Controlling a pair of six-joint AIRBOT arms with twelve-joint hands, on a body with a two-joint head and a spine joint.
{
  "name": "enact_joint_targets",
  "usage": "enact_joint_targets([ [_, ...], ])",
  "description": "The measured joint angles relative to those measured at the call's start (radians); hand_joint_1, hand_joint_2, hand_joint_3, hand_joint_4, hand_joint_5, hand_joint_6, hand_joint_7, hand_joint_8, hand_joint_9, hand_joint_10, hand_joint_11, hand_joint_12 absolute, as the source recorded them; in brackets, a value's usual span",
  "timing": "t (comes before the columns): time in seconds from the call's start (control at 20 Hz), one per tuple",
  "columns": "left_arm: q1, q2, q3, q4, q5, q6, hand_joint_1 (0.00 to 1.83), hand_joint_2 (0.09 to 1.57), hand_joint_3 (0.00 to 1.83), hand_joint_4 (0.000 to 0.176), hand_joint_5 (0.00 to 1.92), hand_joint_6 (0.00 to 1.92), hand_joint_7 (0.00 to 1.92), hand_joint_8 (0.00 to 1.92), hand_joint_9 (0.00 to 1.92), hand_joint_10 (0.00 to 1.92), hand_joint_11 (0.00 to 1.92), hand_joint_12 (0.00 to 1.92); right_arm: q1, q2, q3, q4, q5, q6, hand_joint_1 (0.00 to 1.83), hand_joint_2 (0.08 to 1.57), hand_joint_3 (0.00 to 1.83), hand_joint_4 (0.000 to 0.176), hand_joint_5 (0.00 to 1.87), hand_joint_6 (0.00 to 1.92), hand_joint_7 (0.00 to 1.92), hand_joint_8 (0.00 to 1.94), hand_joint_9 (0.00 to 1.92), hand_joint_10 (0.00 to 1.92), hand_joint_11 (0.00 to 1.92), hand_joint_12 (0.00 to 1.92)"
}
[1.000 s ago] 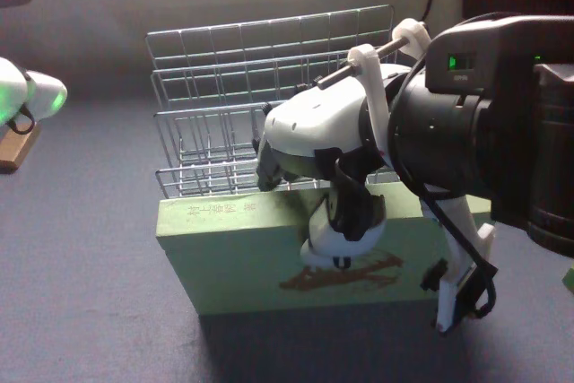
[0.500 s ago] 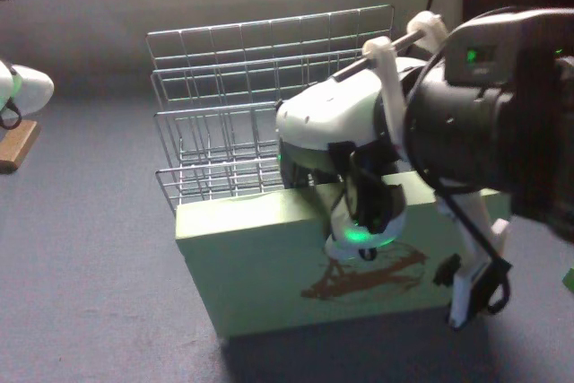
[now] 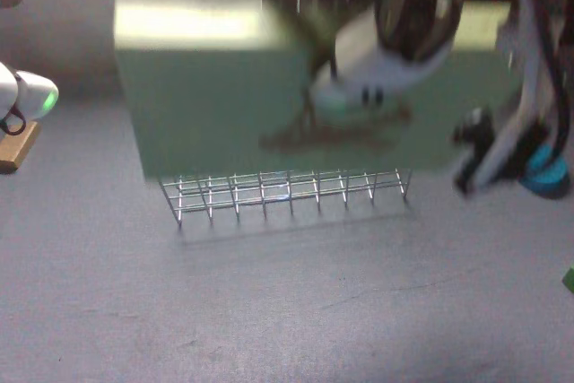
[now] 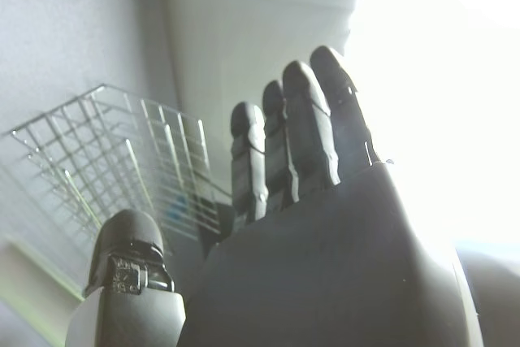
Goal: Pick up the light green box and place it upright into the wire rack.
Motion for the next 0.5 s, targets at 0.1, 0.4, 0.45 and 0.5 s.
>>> enact_joint_targets([
  [0.1, -0.003, 0.0, 0.0, 0.0, 0.003, 0.0, 0.0, 1.24, 0.0, 0.025, 0.27, 0.0, 0.23, 0.0, 0.22, 0.0, 0.0, 0.57, 0.014, 0.0, 0.001, -0.051, -0.001, -0.002, 1.34, 1.16, 0.0, 0.0, 0.82, 1.01, 0.94, 1.12, 0.84, 1.39, 0.77, 1.48],
  [0.4, -0.003, 0.0, -0.005, -0.009, 0.004, 0.0, 0.0, 1.24, 0.0, 0.026, 0.27, 0.0, 0.22, 0.0, 0.22, 0.0, 0.0, 0.56, 0.013, -0.067, 0.072, -0.106, -0.024, 0.0, 1.36, 1.17, 0.0, 0.0, 0.79, 1.04, 0.91, 1.14, 0.81, 1.48, 0.77, 1.51],
  [0.45, -0.003, 0.0, -0.006, -0.01, 0.004, 0.0, 0.0, 1.25, 0.0, 0.026, 0.27, 0.0, 0.22, 0.0, 0.22, 0.0, 0.0, 0.56, 0.01, -0.088, 0.096, -0.115, -0.029, 0.0, 1.36, 1.17, 0.0, 0.0, 0.78, 1.04, 0.91, 1.14, 0.81, 1.48, 0.76, 1.51],
  [0.5, -0.003, 0.0, -0.006, -0.01, 0.006, 0.0, 0.0, 1.25, 0.0, 0.026, 0.27, 0.0, 0.22, 0.0, 0.22, 0.0, 0.0, 0.56, 0.002, -0.105, 0.116, -0.119, -0.033, 0.0, 1.36, 1.17, 0.0, 0.0, 0.79, 1.05, 0.91, 1.14, 0.81, 1.47, 0.76, 1.51],
])
